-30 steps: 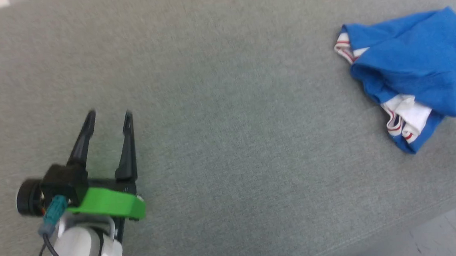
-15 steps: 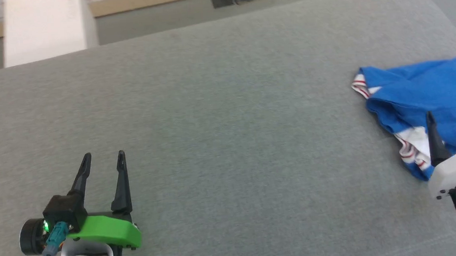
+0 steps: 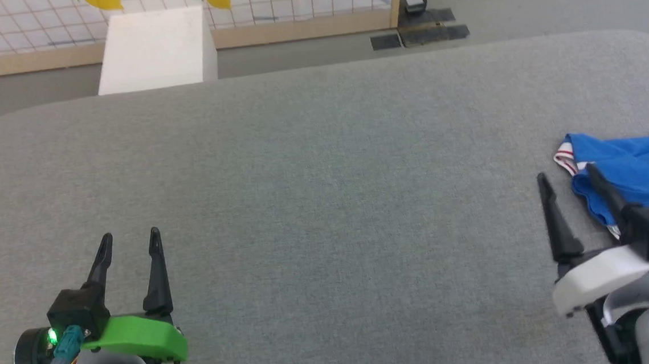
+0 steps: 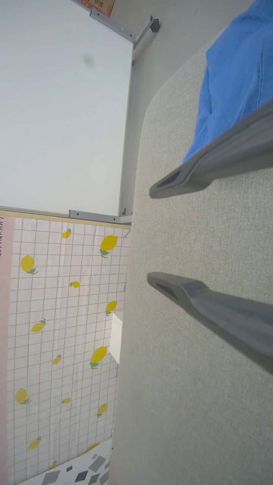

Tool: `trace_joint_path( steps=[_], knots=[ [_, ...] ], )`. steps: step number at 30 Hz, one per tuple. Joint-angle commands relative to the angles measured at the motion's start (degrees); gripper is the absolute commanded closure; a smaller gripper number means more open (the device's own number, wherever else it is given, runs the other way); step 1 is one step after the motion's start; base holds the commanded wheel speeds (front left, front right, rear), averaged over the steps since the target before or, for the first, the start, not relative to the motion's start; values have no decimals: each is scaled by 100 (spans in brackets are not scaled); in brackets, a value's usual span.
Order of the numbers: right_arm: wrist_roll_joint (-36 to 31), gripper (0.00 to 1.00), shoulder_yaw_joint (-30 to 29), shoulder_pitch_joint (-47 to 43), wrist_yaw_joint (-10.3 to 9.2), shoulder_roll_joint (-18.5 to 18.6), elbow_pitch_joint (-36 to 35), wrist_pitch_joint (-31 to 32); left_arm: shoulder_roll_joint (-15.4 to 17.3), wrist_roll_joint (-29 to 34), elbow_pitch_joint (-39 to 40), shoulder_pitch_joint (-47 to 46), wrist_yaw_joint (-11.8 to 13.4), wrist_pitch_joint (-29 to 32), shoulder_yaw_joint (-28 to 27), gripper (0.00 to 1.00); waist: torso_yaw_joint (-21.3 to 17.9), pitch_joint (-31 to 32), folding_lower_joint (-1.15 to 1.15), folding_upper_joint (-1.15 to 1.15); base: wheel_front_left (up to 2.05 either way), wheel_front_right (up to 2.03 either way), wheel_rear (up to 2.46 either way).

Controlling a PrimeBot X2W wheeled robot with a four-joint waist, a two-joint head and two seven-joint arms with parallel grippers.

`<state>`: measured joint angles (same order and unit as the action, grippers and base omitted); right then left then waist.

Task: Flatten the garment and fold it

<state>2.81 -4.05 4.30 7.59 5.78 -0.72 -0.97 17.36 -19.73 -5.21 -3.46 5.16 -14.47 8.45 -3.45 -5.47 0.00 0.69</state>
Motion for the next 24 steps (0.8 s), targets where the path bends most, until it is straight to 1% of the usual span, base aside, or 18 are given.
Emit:
trace_joint_path(
  steps=[1,4,11,24],
  knots=[
    [39,0,59,-156,-10,-51,-81,16,27,-14,-27,103,-27,-43,-15,0,97,137,0,-69,0,0,0],
    [72,0,182,-444,-10,-145,-153,35,-7,-4,-73,223,-49,-47,20,0,122,266,0,-69,0,0,0],
    [96,0,157,-825,-10,-240,-298,78,-51,-42,-142,407,-130,-48,131,0,111,401,0,-69,0,0,0],
    [68,0,263,-844,-10,-281,-430,133,-139,-58,-322,389,-206,-51,165,0,134,374,0,-69,0,0,0]
  ],
)
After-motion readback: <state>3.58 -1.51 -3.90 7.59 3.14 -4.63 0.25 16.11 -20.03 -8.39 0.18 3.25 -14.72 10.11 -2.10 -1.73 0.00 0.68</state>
